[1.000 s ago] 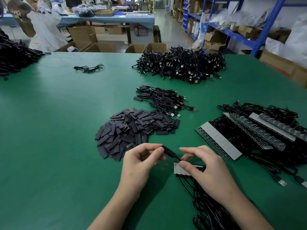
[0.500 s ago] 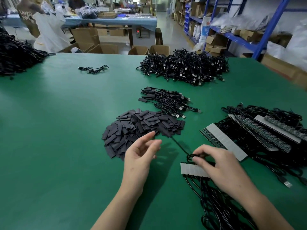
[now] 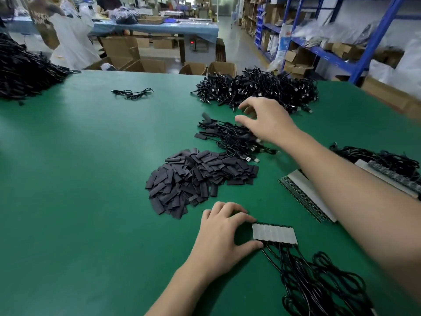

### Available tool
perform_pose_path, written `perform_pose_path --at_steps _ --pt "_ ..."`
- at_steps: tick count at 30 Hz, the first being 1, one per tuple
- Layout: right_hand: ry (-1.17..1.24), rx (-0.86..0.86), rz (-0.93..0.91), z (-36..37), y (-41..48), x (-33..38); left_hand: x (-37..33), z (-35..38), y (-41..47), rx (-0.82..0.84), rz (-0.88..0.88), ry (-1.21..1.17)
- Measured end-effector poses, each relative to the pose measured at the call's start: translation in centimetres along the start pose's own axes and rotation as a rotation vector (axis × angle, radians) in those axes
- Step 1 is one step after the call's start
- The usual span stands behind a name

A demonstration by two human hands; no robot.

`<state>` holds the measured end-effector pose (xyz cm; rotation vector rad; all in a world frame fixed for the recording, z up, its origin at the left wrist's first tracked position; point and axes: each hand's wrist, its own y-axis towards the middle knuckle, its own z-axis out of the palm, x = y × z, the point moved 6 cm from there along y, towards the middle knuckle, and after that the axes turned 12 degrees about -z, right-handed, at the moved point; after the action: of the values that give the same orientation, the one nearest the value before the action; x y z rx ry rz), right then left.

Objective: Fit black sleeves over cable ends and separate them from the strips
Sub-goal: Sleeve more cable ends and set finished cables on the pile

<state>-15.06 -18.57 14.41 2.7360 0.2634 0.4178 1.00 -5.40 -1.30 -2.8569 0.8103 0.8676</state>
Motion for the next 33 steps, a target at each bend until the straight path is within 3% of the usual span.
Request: perform_pose_path --at_steps 4,9,15,22,27,33 --pt "0.219 0.058 0.006 2.4 -5.4 0.2 0.1 -0.7 0.2 0.008 -0.02 -0.221" --pt "0.549 0.233 0.226 5.7 -15.6 -3.0 0.7 -1.3 0.4 0.071 -0.112 -0.694" --pt "0.909 0.177 0.319 7.1 -19.5 -1.8 2.8 -2.7 1.0 -0.033 -0.227 -0.887" --pt "0.958 -0.023 0.349 8.2 -19.7 -0.2 2.6 -2.8 0.6 0.017 -0.241 -1.0" --pt "0.954 -0.016 0.307 8.0 -20.4 0.4 2.8 -2.9 0.5 -0.022 -0.298 -0.971" --pt "0.914 -0.068 0.256 7.0 -20.3 0.7 1.2 -2.3 0.3 0.095 -0.172 -0.99"
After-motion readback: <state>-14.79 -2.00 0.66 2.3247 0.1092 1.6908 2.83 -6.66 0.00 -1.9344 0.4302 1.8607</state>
